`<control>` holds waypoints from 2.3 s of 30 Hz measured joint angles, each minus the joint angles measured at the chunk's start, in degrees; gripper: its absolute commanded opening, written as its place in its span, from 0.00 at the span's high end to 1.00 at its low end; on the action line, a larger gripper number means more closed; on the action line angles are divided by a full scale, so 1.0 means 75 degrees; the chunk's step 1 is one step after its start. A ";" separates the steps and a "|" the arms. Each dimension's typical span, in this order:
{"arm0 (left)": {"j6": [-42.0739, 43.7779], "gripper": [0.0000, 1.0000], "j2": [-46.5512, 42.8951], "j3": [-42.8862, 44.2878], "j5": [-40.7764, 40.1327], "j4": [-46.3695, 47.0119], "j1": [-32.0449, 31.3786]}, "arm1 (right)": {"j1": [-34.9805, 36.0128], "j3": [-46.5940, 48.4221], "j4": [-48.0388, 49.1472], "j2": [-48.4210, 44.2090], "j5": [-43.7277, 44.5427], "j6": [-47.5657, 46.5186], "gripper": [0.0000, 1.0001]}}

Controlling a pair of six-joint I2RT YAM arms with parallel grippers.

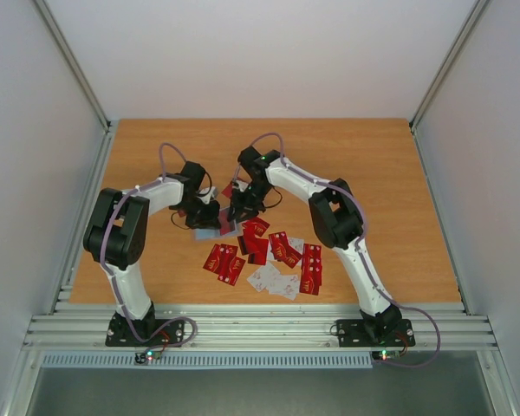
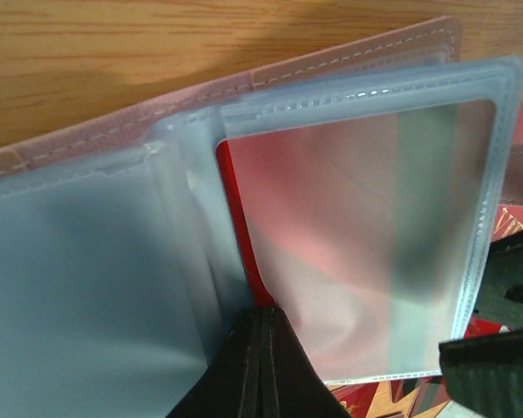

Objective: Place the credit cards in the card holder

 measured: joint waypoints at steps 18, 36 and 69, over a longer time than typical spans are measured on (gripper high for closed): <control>-0.0510 0.94 -0.1428 -0.0035 -0.0181 -0.0166 0.0061 | 0.0306 0.0527 -0.0090 0.0000 -0.0149 0.0067 0.73; -0.0918 0.93 -0.3879 -0.1317 -0.0323 -0.0892 0.1186 | 0.0851 0.2672 -0.0321 0.1093 -0.0379 0.0396 0.72; -0.0676 0.83 -0.4803 -0.1757 -0.0437 -0.2090 -0.0443 | 0.0201 -0.4485 0.1816 -0.4494 0.0982 0.1314 0.58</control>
